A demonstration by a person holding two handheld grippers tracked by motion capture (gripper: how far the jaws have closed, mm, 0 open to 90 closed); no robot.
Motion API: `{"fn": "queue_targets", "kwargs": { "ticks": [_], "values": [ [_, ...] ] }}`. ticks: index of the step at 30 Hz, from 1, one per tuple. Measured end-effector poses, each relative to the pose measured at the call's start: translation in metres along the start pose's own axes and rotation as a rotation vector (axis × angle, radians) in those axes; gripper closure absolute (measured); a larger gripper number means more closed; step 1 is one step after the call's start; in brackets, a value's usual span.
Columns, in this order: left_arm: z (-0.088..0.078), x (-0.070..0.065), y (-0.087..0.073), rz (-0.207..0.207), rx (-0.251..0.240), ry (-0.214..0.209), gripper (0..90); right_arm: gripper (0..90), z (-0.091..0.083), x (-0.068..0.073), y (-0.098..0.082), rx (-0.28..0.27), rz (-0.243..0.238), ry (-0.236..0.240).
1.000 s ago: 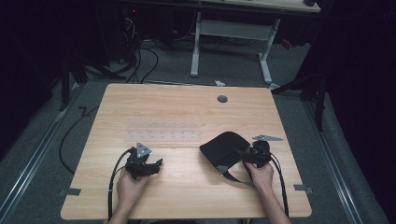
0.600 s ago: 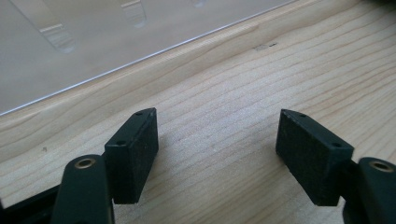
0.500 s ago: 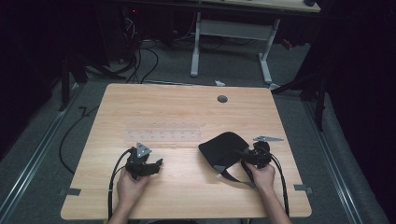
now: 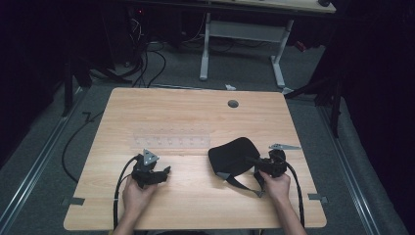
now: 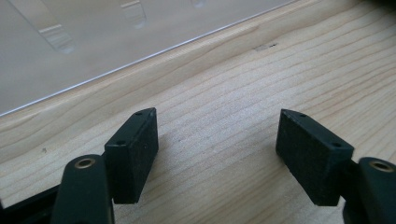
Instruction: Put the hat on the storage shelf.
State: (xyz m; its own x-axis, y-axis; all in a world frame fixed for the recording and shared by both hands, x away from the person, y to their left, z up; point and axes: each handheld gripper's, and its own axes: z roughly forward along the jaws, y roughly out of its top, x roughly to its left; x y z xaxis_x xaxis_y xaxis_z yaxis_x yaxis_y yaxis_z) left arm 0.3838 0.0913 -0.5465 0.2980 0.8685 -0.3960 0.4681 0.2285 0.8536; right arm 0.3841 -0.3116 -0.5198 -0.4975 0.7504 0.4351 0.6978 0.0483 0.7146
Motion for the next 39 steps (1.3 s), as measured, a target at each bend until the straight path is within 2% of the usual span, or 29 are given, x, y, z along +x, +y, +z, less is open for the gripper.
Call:
{"fn": "queue_targets", "kwargs": {
  "ticks": [9,14,23,31,35,39],
  "values": [
    [0.0,-0.001,0.0,0.001,0.008,-0.009,27.7,85.0,-0.014,0.008,0.0,-0.009,-0.025,-0.003],
    [0.0,-0.001,-0.001,0.002,0.008,-0.008,27.9,85.0,-0.024,0.011,0.0,-0.037,-0.016,0.007],
    [0.0,-0.001,-0.001,0.003,0.011,-0.004,24.2,84.9,-0.033,0.014,-0.002,-0.05,-0.007,0.014],
    [-0.001,-0.001,-0.002,0.019,0.027,-0.036,22.1,84.9,-0.036,0.021,-0.003,-0.061,-0.014,0.029],
    [-0.002,-0.001,-0.002,0.023,0.034,-0.045,22.0,84.9,-0.038,0.025,-0.004,-0.061,0.003,0.039],
    [-0.003,-0.003,-0.003,0.033,0.036,-0.054,22.9,84.9,-0.04,0.029,-0.005,-0.064,0.0,0.046]
  ]
}}
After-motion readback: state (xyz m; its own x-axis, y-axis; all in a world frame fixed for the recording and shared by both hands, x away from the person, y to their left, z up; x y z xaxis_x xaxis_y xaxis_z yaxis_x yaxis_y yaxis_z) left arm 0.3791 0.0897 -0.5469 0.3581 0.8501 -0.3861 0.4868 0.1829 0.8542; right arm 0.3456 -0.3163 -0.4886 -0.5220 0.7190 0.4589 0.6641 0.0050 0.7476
